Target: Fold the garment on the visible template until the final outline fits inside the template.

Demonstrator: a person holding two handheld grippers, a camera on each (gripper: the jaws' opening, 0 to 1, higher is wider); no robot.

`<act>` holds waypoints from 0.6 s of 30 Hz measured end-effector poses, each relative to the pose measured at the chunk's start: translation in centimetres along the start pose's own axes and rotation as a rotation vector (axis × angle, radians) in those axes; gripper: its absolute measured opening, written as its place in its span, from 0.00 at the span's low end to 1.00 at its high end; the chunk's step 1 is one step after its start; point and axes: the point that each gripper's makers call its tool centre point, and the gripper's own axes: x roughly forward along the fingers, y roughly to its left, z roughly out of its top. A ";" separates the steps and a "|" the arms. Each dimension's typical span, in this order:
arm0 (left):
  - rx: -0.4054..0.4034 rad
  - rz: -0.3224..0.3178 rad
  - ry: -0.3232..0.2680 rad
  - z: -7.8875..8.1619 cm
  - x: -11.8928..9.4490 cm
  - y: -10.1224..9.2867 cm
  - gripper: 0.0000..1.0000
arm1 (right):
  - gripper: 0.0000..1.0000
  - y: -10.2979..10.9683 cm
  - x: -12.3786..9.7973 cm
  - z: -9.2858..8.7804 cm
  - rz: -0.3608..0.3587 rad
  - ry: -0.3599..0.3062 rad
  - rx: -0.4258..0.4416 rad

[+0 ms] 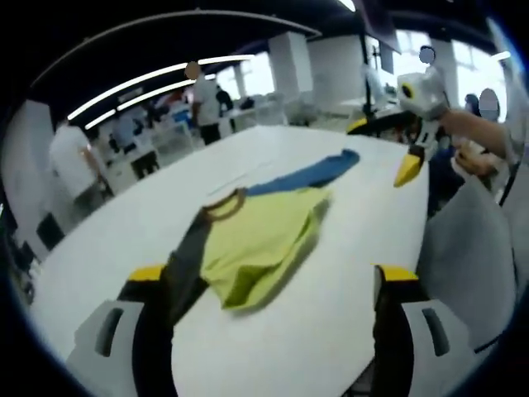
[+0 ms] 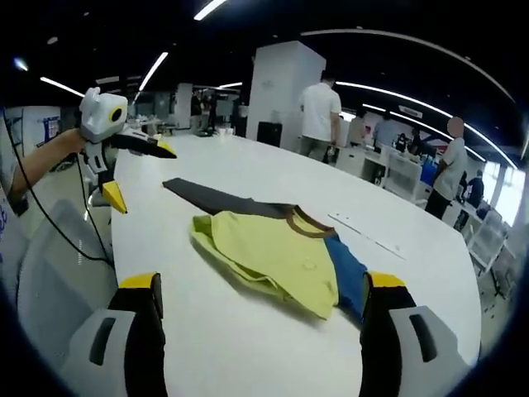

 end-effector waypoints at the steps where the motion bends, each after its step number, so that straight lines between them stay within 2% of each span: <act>1: -0.001 0.002 -0.004 0.1 -0.1 0.0 1.00 | 1.00 0.1 -0.1 0.1 0.002 -0.001 -0.002; 18: -0.011 -0.006 -0.014 0.0 -1.4 -0.7 1.00 | 1.00 1.1 -1.4 0.5 0.008 -0.007 -0.024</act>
